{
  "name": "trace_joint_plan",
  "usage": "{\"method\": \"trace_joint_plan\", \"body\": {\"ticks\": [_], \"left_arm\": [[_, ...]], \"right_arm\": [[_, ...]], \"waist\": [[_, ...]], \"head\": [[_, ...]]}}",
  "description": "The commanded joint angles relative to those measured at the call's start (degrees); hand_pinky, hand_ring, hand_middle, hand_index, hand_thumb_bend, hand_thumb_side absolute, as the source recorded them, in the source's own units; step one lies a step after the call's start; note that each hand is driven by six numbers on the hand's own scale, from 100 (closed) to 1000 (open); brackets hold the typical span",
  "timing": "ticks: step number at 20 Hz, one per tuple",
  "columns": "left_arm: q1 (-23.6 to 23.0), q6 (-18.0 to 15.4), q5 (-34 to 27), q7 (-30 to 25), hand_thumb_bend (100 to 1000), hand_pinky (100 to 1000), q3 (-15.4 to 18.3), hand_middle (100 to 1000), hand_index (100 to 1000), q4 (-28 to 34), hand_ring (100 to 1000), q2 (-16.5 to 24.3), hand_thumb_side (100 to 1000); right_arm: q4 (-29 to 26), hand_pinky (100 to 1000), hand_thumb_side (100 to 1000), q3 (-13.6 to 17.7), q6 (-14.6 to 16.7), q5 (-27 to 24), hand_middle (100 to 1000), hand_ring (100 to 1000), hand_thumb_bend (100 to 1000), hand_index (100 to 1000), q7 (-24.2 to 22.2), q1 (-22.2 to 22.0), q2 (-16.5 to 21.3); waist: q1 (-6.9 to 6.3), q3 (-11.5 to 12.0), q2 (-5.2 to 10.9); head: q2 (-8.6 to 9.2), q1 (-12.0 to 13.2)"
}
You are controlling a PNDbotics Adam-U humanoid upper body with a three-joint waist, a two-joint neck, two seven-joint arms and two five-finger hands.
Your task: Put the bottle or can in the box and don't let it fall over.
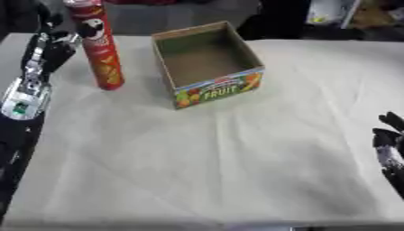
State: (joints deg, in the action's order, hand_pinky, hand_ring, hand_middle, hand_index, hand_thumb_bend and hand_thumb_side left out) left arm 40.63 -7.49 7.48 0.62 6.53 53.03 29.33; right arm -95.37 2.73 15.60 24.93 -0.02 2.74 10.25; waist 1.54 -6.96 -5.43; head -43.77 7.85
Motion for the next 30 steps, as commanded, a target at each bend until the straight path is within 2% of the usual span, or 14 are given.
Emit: {"method": "trace_joint_plan", "body": {"ticks": [1,8,23,27,29,30], "left_arm": [[2.1,-0.6,1.1,-0.1,684,932,-0.4,962,1000,-0.8,919,2.4,719],[4.6,-0.5,3.8,0.9,695,930,-1.4,960,1000,-4.5,918,2.5,745],[7.2,0.3,8.2,1.7,633,929,-1.6,955,991,-10.8,917,2.7,750],[7.2,-0.6,8.3,1.1,540,931,-1.8,952,967,-11.3,918,2.7,711],[7.2,-1.2,8.5,0.4,448,930,-1.8,949,947,-11.4,917,2.7,661],[7.2,-1.4,8.3,0.0,370,930,-1.8,948,929,-11.4,917,2.6,618]], "right_arm": [[-0.7,845,879,-0.1,0.1,-0.3,911,833,100,1000,-0.2,0.8,0.5],[-0.7,845,879,-0.4,0.2,-0.5,910,833,100,1000,-0.5,1.3,0.3],[-0.6,845,881,-0.9,0.5,-1.0,912,833,100,1000,-1.1,2.0,0.1],[-0.6,846,881,-0.9,0.5,-1.1,912,833,100,1000,-1.2,2.0,0.0],[-0.6,846,881,-0.9,0.5,-1.1,912,833,100,1000,-1.2,2.1,0.0],[-0.6,846,880,-0.9,0.5,-1.0,912,833,100,1000,-1.2,2.1,0.0]], "waist": [[0.61,-0.2,0.35],[0.77,-1.2,-0.19],[0.81,-2.5,-0.65],[0.84,-2.5,-0.63],[0.84,-2.5,-0.6],[0.85,-2.5,-0.59]], "head": [[0.25,0.2],[0.81,0.2],[1.07,0.7],[1.1,0.6],[1.07,0.6],[1.05,0.6]]}}
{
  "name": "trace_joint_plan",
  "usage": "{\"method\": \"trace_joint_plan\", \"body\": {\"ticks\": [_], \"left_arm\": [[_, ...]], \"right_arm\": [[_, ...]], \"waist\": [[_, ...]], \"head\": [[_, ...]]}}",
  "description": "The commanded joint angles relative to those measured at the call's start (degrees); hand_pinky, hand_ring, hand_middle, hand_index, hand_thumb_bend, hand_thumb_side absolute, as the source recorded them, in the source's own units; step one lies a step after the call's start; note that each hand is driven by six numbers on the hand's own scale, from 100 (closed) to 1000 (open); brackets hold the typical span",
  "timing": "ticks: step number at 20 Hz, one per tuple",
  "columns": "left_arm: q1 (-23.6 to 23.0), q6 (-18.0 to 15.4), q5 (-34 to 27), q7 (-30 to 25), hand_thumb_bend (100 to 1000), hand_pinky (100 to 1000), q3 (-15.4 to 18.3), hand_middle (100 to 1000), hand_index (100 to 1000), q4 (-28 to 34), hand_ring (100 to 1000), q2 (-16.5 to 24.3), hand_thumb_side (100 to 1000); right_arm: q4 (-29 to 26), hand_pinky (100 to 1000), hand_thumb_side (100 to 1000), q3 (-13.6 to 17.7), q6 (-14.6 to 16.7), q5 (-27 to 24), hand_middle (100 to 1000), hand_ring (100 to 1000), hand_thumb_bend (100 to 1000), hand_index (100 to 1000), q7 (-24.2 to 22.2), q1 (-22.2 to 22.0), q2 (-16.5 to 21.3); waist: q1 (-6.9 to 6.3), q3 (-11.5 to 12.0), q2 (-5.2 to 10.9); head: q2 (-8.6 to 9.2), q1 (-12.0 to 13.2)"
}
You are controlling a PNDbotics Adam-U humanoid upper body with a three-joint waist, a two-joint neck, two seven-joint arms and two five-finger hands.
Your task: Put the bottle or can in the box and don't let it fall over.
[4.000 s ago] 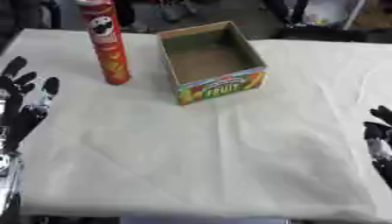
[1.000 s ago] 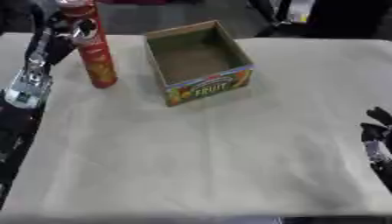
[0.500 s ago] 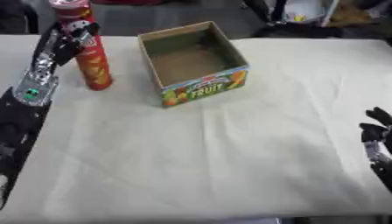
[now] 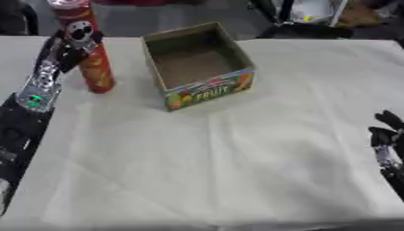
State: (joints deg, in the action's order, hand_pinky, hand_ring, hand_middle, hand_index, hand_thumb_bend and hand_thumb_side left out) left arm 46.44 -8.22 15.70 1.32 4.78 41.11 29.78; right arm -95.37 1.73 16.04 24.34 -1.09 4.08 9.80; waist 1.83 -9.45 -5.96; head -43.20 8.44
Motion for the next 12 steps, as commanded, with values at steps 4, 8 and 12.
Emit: {"method": "trace_joint_plan", "body": {"ticks": [4,8,12], "left_arm": [[1.2,-2.2,-2.4,-2.8,100,932,0.1,945,833,0.4,918,1.8,379],[0.8,-3.2,-6.1,-5.4,100,934,0.2,939,700,0.0,921,1.5,235],[0.5,-3.2,-8.8,-6.2,100,929,0.3,912,537,-0.3,914,1.5,403]], "right_arm": [[-0.6,846,880,0.2,0.1,-0.4,912,833,100,1000,-0.1,0.7,0.4],[-0.6,846,878,0.2,0.1,-0.4,912,832,100,1000,-0.1,0.7,0.4],[-0.6,846,877,0.2,0.0,-0.4,912,833,100,1000,-0.1,0.7,0.4]], "waist": [[0.6,0.0,-0.02],[0.64,0.1,-0.01],[0.65,0.2,-0.04]], "head": [[0.5,0.0],[0.41,0.0],[0.35,0.0]]}}
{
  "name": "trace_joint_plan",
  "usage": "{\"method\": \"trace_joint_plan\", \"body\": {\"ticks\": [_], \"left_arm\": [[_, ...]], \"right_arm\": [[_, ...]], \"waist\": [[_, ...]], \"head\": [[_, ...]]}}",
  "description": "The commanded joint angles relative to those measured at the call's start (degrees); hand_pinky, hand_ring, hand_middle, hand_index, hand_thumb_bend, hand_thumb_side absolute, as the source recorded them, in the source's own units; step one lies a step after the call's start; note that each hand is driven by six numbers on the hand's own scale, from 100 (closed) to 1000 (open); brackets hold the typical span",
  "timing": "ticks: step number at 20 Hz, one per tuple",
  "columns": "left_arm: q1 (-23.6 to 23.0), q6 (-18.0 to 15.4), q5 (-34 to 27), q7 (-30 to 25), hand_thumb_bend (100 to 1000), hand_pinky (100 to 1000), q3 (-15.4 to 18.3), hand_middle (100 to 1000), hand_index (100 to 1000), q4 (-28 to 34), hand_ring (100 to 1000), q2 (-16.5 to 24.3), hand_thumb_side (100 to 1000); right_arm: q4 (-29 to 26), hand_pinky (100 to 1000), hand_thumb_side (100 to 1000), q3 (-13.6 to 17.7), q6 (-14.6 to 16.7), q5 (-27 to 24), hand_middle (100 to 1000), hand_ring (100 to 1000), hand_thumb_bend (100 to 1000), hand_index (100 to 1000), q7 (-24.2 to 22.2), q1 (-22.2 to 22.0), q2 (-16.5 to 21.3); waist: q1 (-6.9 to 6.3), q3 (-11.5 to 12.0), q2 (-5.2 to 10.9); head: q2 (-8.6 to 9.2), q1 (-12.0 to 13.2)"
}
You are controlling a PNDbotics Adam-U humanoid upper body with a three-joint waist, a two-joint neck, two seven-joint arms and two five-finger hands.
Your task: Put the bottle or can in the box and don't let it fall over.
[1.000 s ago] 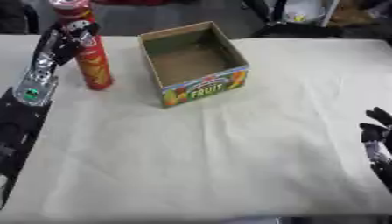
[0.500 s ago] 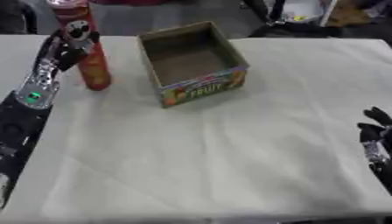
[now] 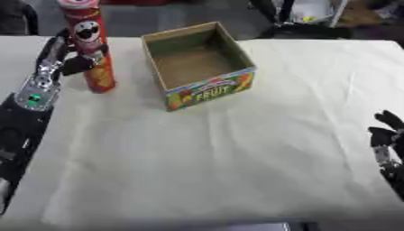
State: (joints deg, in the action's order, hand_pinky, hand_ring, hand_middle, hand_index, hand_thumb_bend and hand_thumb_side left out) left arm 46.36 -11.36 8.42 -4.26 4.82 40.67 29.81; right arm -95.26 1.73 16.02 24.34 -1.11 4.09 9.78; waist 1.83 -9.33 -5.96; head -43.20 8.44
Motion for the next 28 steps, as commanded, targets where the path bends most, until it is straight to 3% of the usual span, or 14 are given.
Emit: {"method": "trace_joint_plan", "body": {"ticks": [1,6,16,23,28], "left_arm": [[0.5,-0.1,-2.0,-0.6,100,929,0.2,908,521,0.2,913,1.5,407],[0.2,-0.4,-4.0,-0.7,100,925,0.2,886,437,1.2,907,1.5,429],[2.5,0.6,-8.3,-0.8,100,920,-1.1,880,423,10.9,902,2.4,462],[8.0,1.3,-9.1,-5.0,100,919,-5.7,884,433,13.1,901,-2.0,448],[9.1,1.0,-7.9,-8.6,100,925,-8.1,901,454,11.2,909,-7.2,412]], "right_arm": [[-0.7,846,877,0.2,0.0,-0.3,912,833,100,1000,-0.1,0.6,0.4],[-0.7,846,876,0.3,0.0,-0.2,913,833,100,1000,-0.1,0.6,0.4],[-0.6,846,876,0.3,-0.1,-0.1,913,833,100,1000,-0.1,0.5,0.5],[-0.5,847,876,-0.2,0.1,-0.2,913,834,100,1000,-0.5,0.5,0.4],[-0.5,847,875,-0.5,0.3,-0.4,913,834,100,1000,-0.8,0.9,0.0]], "waist": [[0.65,0.1,-0.04],[0.65,0.2,-0.05],[0.47,0.3,0.11],[0.61,-0.5,0.23],[0.89,-1.5,0.13]], "head": [[0.32,0.0],[0.2,0.0],[-0.33,0.0],[-0.39,0.8],[-0.29,1.3]]}}
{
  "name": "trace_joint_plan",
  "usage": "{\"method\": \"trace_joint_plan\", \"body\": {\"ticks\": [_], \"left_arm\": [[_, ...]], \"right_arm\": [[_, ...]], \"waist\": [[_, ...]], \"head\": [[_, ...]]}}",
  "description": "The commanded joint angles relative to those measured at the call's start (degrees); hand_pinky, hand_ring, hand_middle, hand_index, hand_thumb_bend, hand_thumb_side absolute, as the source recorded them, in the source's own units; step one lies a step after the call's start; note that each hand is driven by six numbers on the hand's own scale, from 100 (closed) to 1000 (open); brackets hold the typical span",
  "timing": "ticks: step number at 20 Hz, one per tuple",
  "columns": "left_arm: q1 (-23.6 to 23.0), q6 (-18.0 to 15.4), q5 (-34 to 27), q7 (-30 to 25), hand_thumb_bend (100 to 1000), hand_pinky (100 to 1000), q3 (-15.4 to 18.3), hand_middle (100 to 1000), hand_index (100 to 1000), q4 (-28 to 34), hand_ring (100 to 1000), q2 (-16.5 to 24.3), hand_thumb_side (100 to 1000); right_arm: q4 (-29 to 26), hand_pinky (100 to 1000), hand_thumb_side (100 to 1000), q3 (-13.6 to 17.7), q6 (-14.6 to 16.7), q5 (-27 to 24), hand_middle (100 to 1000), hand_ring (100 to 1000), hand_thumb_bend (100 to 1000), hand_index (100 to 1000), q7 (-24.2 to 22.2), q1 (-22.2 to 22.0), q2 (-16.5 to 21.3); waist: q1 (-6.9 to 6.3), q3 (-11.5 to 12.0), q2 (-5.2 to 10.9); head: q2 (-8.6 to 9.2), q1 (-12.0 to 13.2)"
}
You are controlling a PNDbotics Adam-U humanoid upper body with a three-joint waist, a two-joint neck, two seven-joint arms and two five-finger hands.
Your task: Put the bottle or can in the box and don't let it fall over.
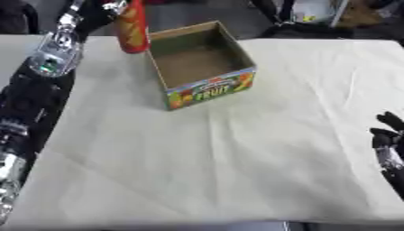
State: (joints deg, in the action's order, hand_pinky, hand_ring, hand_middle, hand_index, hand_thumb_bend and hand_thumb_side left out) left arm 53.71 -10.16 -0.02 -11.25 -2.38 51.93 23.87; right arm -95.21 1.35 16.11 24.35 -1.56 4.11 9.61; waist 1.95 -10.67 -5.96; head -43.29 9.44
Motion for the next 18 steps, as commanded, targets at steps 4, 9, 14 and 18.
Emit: {"method": "trace_joint_plan", "body": {"ticks": [4,9,14,18], "left_arm": [[1.0,-0.5,2.7,-3.2,100,925,-2.2,929,611,-2.1,913,-4.3,274],[-1.1,-2.1,14.1,-0.8,525,928,-3.6,962,937,-3.2,925,-4.8,727],[-3.8,-5.2,21.9,1.4,727,941,-4.9,993,1000,-0.1,936,-2.5,863],[-7.4,-5.3,21.7,1.7,750,943,-6.1,997,1000,5.9,938,0.8,897]], "right_arm": [[-0.5,847,872,-0.3,0.3,-0.5,913,834,100,1000,-0.6,1.2,0.0],[-0.5,847,869,-0.1,0.2,-0.3,913,834,100,1000,-0.6,1.4,-0.1],[-0.5,847,870,0.1,0.1,-0.2,913,834,100,1000,-0.5,1.3,0.1],[-0.5,847,870,0.3,0.1,-0.1,914,834,100,1000,-0.4,1.1,0.2]], "waist": [[0.8,-0.6,0.07],[0.63,-0.5,0.09],[0.34,0.0,0.24],[0.21,0.7,0.35]], "head": [[-0.13,0.5],[-0.04,-0.1],[-0.05,-0.5],[-0.07,-0.9]]}}
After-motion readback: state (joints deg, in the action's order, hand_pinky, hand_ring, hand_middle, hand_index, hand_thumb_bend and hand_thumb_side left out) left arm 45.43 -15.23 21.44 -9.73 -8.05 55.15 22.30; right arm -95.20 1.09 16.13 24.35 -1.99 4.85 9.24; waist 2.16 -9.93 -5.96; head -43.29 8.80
